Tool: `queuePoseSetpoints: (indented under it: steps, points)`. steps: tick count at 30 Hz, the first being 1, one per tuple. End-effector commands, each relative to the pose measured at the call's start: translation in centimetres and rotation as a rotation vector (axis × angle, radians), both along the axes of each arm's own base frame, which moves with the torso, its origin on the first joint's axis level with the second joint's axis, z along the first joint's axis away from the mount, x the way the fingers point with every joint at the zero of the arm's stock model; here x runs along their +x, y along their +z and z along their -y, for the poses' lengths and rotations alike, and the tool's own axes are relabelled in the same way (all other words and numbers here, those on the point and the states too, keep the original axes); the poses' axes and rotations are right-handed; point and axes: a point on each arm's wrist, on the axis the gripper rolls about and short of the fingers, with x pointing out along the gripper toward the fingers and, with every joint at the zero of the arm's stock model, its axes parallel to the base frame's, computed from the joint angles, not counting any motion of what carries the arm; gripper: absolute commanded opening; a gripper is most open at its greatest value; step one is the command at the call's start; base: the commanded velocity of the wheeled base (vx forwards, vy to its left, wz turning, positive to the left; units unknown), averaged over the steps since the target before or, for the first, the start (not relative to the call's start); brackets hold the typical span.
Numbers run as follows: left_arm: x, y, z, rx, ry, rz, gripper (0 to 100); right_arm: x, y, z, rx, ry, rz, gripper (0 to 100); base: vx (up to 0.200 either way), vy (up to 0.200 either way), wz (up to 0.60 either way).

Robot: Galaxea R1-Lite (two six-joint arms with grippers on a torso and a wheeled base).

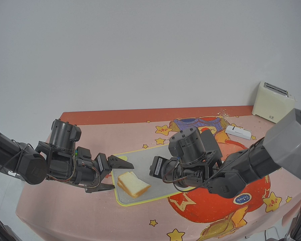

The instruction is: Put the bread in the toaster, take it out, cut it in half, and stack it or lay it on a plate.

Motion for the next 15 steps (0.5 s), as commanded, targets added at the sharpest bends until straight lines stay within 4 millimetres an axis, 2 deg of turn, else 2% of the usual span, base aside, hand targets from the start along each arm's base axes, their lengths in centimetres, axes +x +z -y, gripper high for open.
queuePoseSetpoints:
  steps: [1, 10, 15]
  points:
    - [-0.4, -0.1, -0.1, 0.005, 0.0, -0.014, 100, -0.3, -0.1, 0.0, -0.007, 0.006, -0.006, 0, 0.0, 0.0, 0.0]
    - [-0.8, 0.2, -0.3, 0.0, 0.001, -0.005, 100, -1.0, -1.2, -1.0, -0.021, 0.04, -0.026, 0, 0.0, 0.0, 0.0]
    - [-1.0, 0.2, 0.5, -0.001, -0.027, -0.005, 100, -1.3, -1.9, -1.5, -0.028, 0.05, -0.035, 0, 0.0, 0.0, 0.0]
